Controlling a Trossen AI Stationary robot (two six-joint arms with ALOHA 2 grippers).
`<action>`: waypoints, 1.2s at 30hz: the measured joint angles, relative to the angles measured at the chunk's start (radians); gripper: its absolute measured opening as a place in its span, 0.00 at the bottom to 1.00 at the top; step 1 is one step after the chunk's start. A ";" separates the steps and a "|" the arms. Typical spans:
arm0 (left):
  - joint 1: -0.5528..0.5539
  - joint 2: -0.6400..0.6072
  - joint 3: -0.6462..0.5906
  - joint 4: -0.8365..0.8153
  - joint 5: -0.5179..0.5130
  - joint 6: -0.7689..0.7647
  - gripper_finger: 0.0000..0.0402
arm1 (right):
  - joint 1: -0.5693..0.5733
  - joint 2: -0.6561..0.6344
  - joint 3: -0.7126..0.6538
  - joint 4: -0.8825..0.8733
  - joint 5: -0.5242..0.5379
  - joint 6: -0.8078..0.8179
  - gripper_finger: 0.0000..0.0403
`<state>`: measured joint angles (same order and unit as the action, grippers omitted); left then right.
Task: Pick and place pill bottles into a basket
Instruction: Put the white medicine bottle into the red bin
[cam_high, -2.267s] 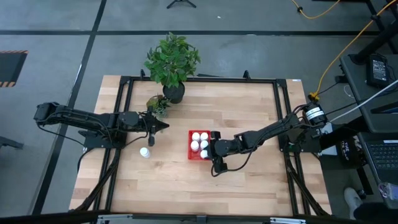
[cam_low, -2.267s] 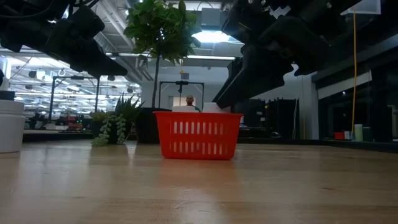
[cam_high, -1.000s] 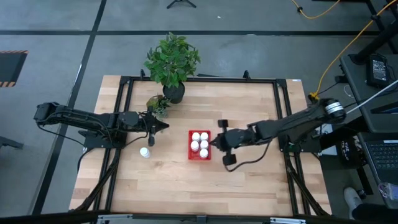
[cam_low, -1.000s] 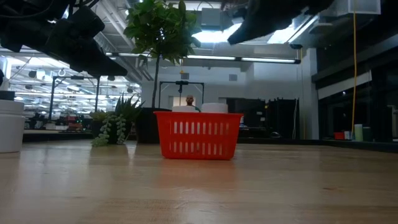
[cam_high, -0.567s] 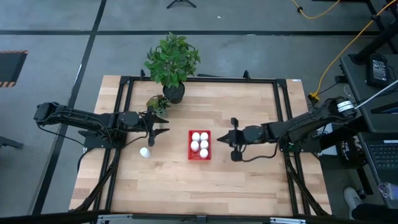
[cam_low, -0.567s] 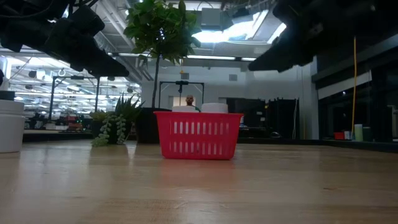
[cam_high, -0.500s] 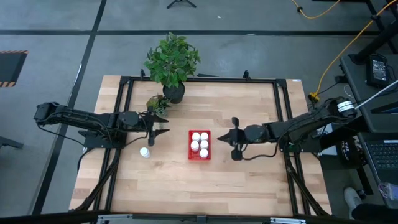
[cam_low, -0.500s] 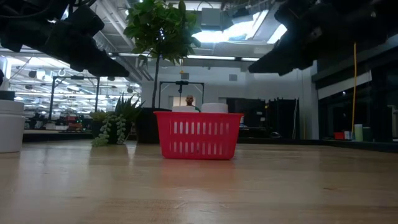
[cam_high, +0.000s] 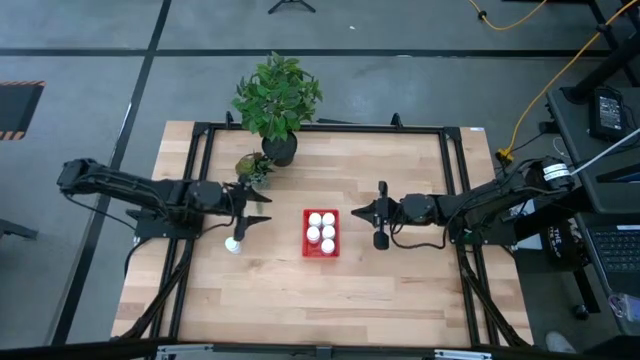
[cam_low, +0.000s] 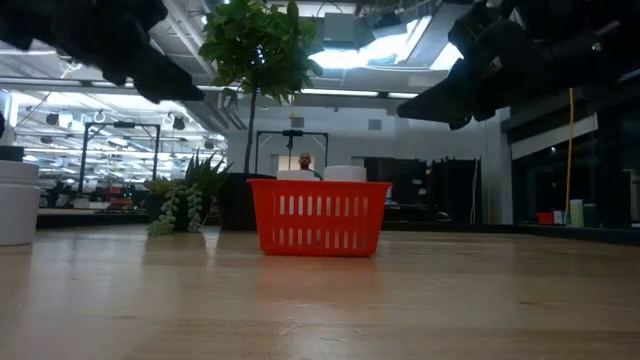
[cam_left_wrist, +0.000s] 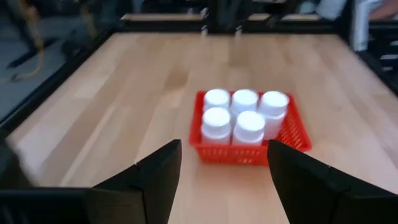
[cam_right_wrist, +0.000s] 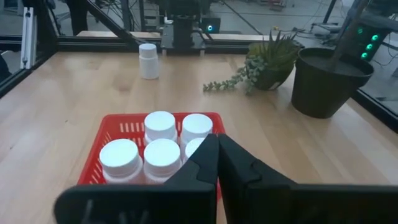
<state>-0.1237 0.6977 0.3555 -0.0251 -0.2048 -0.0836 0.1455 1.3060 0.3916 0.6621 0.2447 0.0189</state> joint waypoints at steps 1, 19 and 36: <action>-0.021 0.001 0.025 -0.054 -0.041 -0.021 0.58 | 0.000 0.000 0.000 0.000 -0.001 0.000 0.02; -0.442 0.069 0.274 -0.771 -0.134 -0.765 0.57 | 0.000 0.000 0.000 -0.012 -0.001 -0.023 0.02; -0.545 0.294 0.275 -0.913 -0.026 -1.011 0.57 | 0.001 0.000 0.000 -0.008 -0.002 -0.021 0.02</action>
<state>-0.6691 0.9917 0.6304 -0.9383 -0.2306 -1.0950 0.1462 1.3064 0.3916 0.6540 0.2432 -0.0017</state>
